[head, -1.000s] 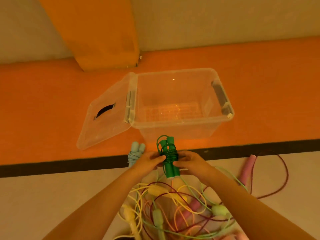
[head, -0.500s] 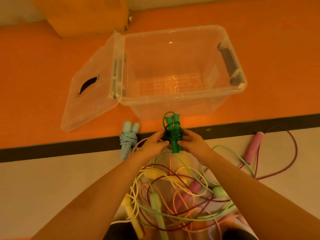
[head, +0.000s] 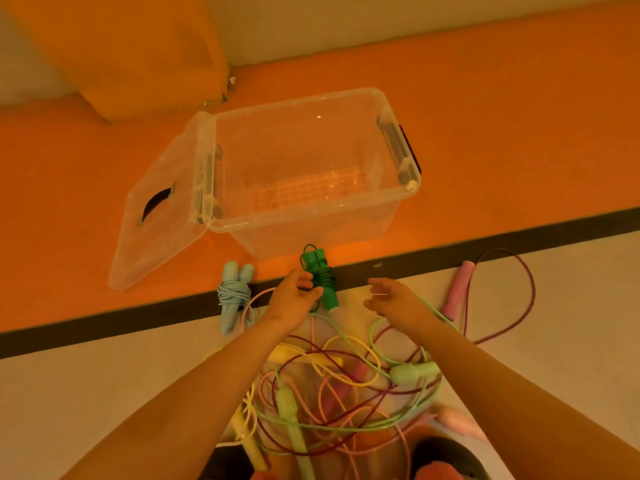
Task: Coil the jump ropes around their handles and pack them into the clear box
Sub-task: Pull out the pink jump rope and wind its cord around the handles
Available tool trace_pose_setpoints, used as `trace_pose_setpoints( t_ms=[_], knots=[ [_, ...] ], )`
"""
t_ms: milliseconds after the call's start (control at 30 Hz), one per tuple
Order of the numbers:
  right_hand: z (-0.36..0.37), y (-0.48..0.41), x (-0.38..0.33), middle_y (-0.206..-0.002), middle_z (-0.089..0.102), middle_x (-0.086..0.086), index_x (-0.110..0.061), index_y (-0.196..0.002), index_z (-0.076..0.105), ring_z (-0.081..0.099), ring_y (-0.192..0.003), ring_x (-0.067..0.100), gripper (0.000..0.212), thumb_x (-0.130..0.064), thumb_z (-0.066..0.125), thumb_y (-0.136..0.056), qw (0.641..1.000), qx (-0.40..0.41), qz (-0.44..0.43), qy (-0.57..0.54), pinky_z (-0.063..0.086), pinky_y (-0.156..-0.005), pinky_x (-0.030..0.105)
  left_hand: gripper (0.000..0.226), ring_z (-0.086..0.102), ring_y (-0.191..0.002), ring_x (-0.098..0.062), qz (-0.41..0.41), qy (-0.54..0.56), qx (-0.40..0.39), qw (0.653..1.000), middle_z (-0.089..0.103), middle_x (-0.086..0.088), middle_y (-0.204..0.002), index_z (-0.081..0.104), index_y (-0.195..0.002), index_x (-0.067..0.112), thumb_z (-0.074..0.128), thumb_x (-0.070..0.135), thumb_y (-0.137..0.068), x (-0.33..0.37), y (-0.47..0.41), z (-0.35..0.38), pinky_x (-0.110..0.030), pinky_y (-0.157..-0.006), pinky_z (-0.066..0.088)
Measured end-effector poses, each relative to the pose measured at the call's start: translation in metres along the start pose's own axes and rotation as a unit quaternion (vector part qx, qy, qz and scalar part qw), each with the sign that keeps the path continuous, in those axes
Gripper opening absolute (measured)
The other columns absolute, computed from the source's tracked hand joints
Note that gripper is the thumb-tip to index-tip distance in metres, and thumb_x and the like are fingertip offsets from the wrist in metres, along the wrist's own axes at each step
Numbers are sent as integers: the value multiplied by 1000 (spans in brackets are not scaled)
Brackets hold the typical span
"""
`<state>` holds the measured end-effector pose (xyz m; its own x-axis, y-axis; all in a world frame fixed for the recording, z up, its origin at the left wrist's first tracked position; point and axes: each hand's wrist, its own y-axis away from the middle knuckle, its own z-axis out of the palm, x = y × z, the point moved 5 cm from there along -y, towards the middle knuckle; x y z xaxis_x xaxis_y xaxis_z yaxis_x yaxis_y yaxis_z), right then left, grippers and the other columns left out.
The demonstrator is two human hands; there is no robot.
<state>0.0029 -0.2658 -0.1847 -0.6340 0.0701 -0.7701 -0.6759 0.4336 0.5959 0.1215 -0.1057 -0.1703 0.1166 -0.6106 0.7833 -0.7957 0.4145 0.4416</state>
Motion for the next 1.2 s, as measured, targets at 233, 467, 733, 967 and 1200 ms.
trace_pose_setpoints(
  t_ms=[233,467,733,967,1200],
  knots=[
    [-89,-2,31,-97,53,7,-3,-117,57,51,-86,21,35,-14,67,-85,972,216,16,95,39,-75,28,30,48,-65,-7,22,19,-92,995,53,3,-79,54,-109,4,69,2,-84,30,-10,62,-10,-60,40],
    [-118,-6,74,-115,55,25,1,-122,49,54,-103,42,41,-14,62,-86,951,226,79,195,43,-78,41,34,51,-65,-8,27,-56,-189,980,52,5,-81,53,-96,12,77,0,-75,15,-11,114,-13,-62,41],
    [-111,-1,89,-113,58,22,4,-118,44,56,-102,38,44,-18,65,-85,958,170,145,181,39,-69,35,8,62,-80,-25,54,-320,-231,917,68,-12,-84,65,-75,15,72,13,-76,-17,13,108,-25,-61,36],
    [-79,2,75,-90,56,8,-8,-104,53,59,-70,24,21,-5,61,-84,992,76,74,67,53,-65,36,24,62,-97,-27,62,-447,-214,866,68,-5,-101,64,-94,20,69,35,-76,-36,43,105,-30,-70,44],
    [-50,-1,56,-89,65,13,-8,-98,66,59,-82,30,14,-13,62,-86,986,47,-46,150,44,-71,36,24,62,-99,-23,22,-378,-193,905,66,-1,-102,59,-103,21,65,32,-82,-51,46,101,-32,-75,46]
  ],
)
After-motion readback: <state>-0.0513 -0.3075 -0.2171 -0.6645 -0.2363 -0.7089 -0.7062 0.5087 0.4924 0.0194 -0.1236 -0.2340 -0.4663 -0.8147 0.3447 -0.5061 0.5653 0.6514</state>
